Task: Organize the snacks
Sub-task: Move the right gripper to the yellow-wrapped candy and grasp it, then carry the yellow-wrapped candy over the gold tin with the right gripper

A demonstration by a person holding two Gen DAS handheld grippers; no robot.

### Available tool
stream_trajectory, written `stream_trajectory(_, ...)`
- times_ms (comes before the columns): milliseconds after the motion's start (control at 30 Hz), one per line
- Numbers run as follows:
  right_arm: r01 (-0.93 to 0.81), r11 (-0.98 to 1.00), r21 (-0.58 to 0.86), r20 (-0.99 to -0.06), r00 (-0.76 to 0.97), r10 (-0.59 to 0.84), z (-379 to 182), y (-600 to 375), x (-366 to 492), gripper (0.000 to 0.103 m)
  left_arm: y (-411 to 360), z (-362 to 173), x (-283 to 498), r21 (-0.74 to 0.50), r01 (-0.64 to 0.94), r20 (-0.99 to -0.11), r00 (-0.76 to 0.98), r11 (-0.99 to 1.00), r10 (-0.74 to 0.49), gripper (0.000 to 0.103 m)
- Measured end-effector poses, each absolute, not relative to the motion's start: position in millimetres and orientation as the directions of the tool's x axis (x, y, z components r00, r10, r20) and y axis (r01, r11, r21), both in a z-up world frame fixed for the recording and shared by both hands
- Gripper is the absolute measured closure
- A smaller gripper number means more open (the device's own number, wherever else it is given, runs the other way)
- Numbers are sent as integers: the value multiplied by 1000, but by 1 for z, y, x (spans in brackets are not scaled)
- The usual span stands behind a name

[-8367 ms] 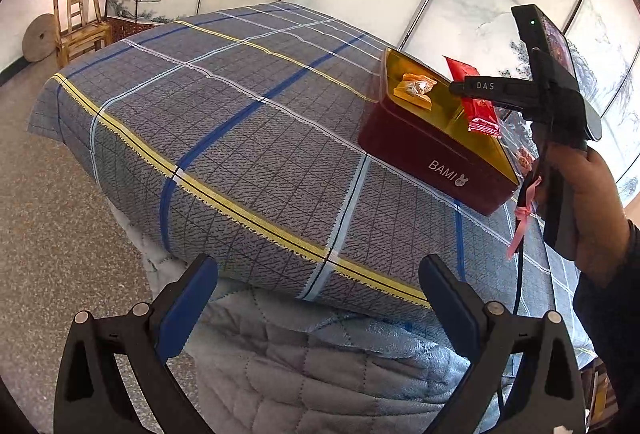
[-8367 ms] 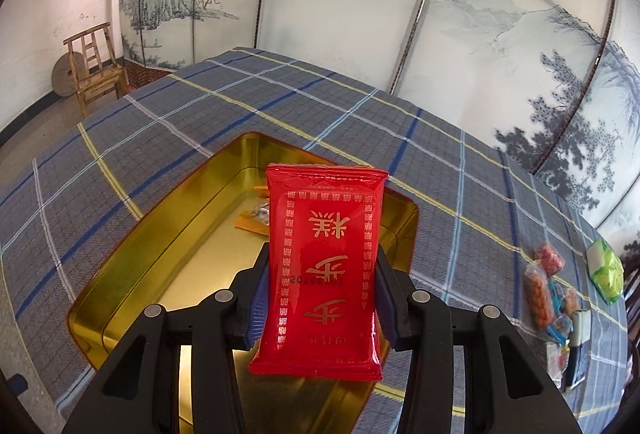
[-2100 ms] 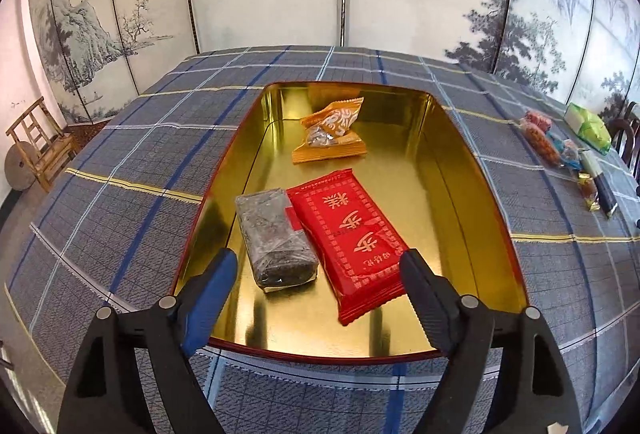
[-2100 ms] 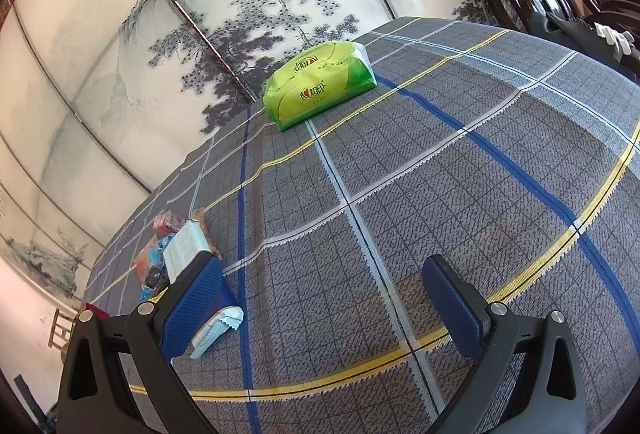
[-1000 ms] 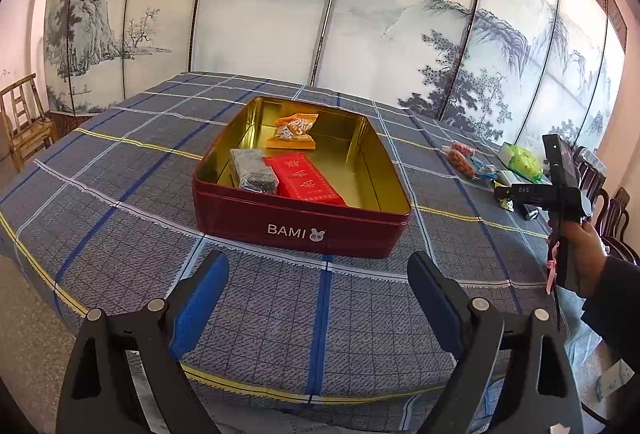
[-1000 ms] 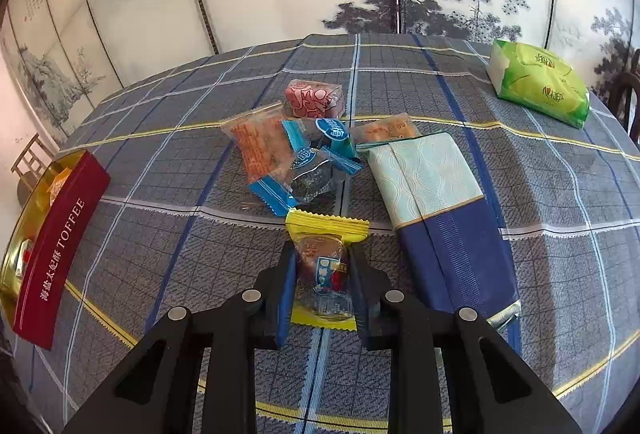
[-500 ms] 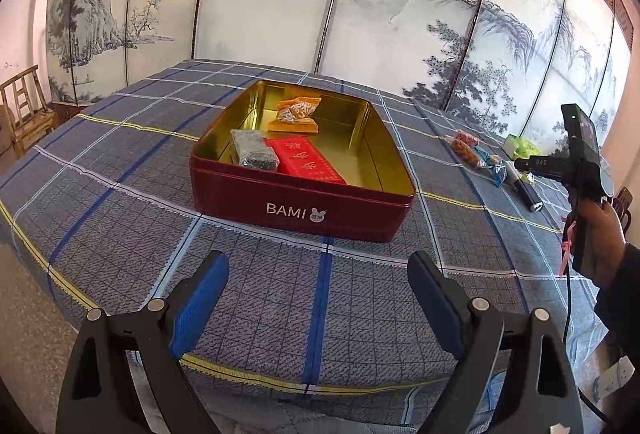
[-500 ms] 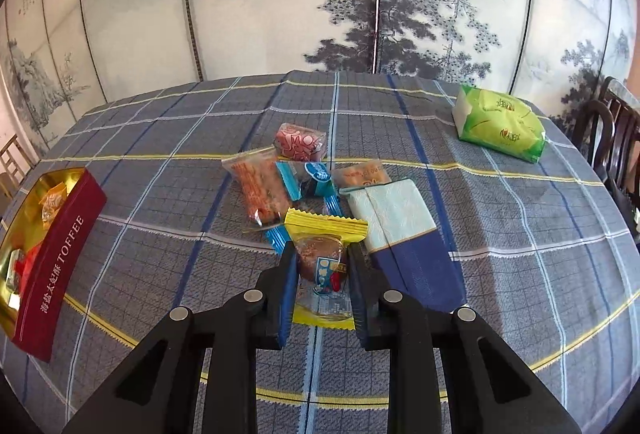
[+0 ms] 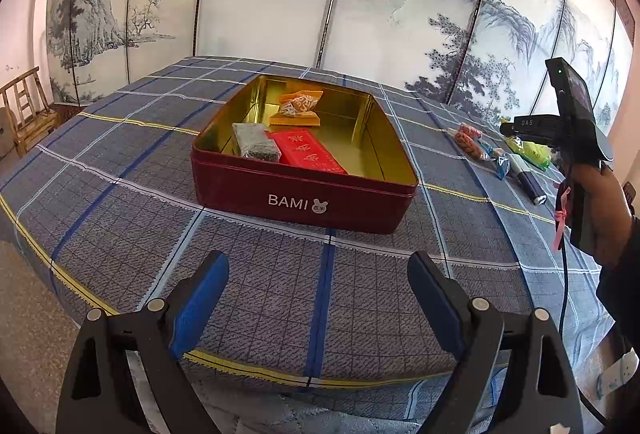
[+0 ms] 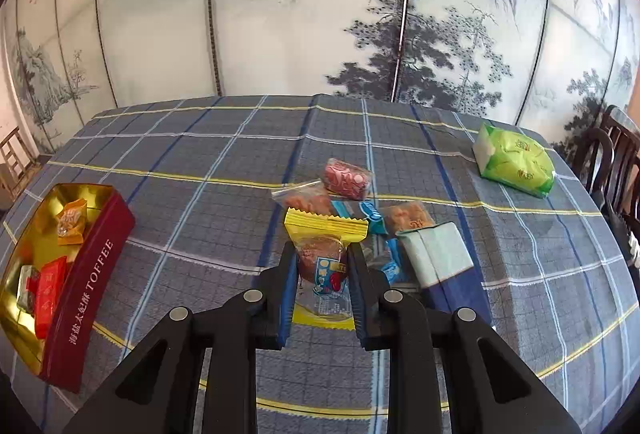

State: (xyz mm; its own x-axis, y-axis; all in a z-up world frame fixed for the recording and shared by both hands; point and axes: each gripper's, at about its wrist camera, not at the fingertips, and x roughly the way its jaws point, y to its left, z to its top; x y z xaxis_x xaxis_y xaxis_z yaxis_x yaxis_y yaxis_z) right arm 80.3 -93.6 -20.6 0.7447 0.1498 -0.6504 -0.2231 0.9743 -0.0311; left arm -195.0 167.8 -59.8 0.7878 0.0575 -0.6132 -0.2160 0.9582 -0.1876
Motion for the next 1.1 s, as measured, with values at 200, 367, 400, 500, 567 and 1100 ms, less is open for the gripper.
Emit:
stream_trajectory(200,-275,961,-34,-649,737,188,-14,-59,75,78,175,-61,-198,-201,-235,-616,785,951,64,15)
stream_trajectory(367,-320,947,-29,-645,730,227,-9,-31,70,78,182,-64,-204,-207,-254,-619,782,945,75,15)
stream_trajectory(400,-332,943,-32,-645,728,234,-8,-24,68,78,183,-64,-205,-205,-257,-620,781,944,77,15)
stream_trajectory(500,-362,932,-34,-641,723,257,-5,-4,65,78,188,-67,-210,-208,-268,-623,778,941,84,15)
stream_trajectory(567,-379,925,-33,-638,720,272,-3,10,62,78,192,-68,-211,-212,-277,-627,774,937,87,15)
stream_trajectory(1100,-506,860,-67,-647,678,349,2,104,41,78,235,-78,-239,-268,-369,-631,766,890,128,15)
